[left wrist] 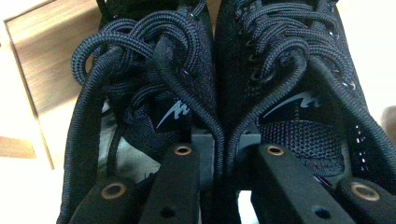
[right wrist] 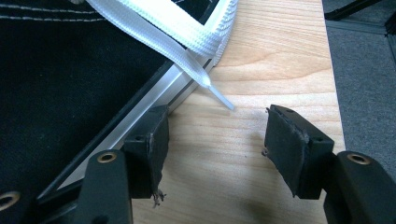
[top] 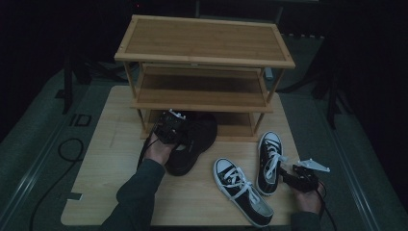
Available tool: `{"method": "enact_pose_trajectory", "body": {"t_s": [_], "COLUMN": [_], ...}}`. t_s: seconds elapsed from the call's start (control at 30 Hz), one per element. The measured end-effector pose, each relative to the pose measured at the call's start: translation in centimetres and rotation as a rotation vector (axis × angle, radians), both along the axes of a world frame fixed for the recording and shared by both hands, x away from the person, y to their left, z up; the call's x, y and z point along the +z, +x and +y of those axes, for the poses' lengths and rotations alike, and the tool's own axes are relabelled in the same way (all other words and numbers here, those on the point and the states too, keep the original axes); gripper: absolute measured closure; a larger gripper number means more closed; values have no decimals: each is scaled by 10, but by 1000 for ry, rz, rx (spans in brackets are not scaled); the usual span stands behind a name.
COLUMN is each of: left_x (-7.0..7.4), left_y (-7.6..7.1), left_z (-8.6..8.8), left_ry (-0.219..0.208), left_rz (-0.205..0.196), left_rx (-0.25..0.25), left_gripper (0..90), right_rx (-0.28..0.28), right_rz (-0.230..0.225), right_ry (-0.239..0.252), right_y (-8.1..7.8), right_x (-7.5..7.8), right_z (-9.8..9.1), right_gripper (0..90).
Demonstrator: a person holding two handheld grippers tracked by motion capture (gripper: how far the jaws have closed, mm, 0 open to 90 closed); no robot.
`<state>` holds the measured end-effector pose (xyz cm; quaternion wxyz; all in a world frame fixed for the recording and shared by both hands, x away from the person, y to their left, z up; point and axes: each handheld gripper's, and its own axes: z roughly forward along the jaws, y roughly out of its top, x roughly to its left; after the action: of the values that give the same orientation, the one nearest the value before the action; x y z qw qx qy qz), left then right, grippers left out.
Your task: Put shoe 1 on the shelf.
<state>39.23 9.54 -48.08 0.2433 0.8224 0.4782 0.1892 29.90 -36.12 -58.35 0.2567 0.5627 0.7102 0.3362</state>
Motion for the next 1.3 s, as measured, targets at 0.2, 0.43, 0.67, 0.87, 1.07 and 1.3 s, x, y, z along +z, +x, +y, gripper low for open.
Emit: {"method": "enact_pose_trajectory", "body": {"t_s": [0.2,0.43,0.67,0.87,1.07,1.3], "left_x": [-3,-4,-6,-8,-10,-3], "left_y": [9,17,19,18,17,10], "left_z": [-6,-15,-23,-30,-35,-30], "left_ry": [1,32,44,32,45,86], "left_rz": [-16,-38,-67,-91,-101,-121], "left_rx": [54,118,186,270,289,219], "left_gripper": [837,836,835,834,819,616], "right_rx": [0,0,0,0,1,0], "right_rz": [0,0,0,1,0,0], "right_ry": [0,0,0,1,0,0], "right_y": [0,0,0,0,0,0], "right_x": [0,0,0,0,0,0], "right_z": [0,0,0,0,0,0], "right_gripper": [395,395,394,395,395,395]}}
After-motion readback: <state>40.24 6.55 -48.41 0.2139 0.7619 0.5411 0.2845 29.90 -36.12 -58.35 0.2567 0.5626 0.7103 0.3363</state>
